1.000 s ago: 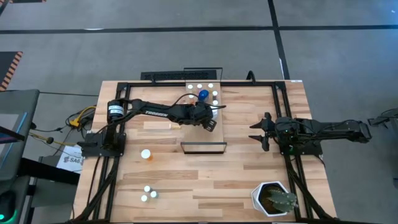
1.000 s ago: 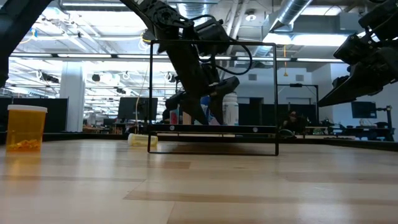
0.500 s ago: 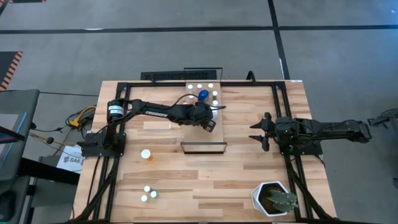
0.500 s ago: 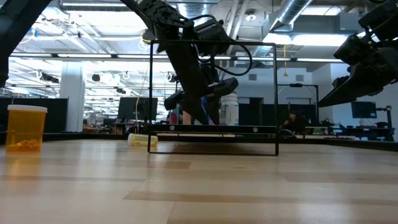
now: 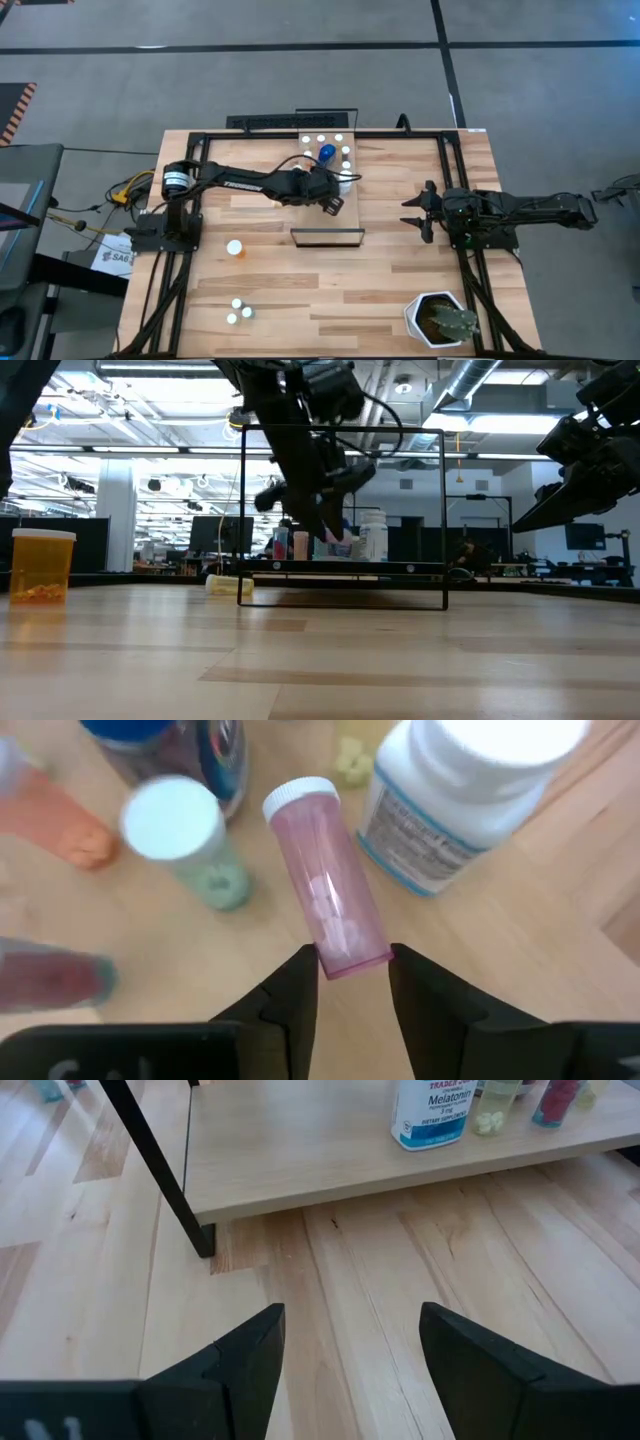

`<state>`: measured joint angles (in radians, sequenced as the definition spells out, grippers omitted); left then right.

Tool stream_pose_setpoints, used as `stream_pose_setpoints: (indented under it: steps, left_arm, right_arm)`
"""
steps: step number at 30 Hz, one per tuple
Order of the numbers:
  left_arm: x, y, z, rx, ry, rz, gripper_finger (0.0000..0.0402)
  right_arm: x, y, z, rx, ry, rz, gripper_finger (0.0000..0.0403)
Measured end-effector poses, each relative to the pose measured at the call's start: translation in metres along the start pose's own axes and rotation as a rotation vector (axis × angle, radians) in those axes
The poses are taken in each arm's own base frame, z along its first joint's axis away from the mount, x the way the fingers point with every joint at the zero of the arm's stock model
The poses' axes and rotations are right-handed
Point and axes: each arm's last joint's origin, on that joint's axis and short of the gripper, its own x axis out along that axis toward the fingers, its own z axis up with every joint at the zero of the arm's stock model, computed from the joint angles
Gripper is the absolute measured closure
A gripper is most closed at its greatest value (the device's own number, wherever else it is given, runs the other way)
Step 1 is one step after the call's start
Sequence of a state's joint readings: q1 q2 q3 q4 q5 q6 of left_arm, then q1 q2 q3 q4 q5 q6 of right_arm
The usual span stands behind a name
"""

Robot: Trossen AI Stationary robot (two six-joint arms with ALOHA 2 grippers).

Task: Pick and place medicine bottles onto shelf by color
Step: Put the pink pill bottle on the shelf

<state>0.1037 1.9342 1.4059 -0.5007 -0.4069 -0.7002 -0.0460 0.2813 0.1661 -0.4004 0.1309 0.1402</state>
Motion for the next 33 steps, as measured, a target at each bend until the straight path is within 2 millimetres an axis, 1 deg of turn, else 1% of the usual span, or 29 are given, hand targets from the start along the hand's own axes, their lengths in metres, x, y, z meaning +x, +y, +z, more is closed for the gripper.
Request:
stream_pose_setpoints:
  steps: [6, 10, 15, 21, 24, 26, 28, 30, 33]
  left_arm:
    - [-0.036, -0.004, -0.004, 0.045, -0.028, 0.013, 0.0295]
    - [-0.063, -0.008, -0.014, 0.083, -0.042, 0.053, 0.0295]
    - [-0.091, -0.002, -0.036, 0.088, -0.032, 0.211, 0.0295]
    - [-0.116, 0.016, -0.065, 0.064, 0.043, 0.447, 0.0295]
    - [-0.119, 0.025, -0.082, 0.052, 0.07, 0.532, 0.0295]
    - [-0.116, 0.034, -0.096, 0.026, 0.105, 0.541, 0.0298]
    - [-0.111, 0.044, -0.108, -0.01, 0.139, 0.51, 0.0303]
    - [-0.104, 0.056, -0.119, -0.055, 0.156, 0.453, 0.0309]
    - [-0.098, 0.076, -0.133, -0.11, 0.172, 0.354, 0.0313]
  right_arm:
    - [0.0, 0.0, 0.0, 0.0, 0.0, 0.0, 0.0147]
    - [0.0, 0.0, 0.0, 0.0, 0.0, 0.0, 0.0147]
    - [0.0, 0.0, 0.0, 0.0, 0.0, 0.0, 0.0147]
    - [0.0, 0.0, 0.0, 0.0, 0.0, 0.0, 0.0147]
    - [0.0, 0.0, 0.0, 0.0, 0.001, 0.0, 0.0147]
    - [0.0, 0.0, 0.0, 0.0, 0.002, 0.0, 0.0147]
    - [0.0, 0.0, -0.001, -0.001, 0.009, -0.002, 0.0147]
    - [0.0, 0.0, -0.001, -0.001, 0.011, -0.001, 0.0147]
    - [0.0, 0.0, -0.001, -0.001, 0.011, -0.001, 0.0147]
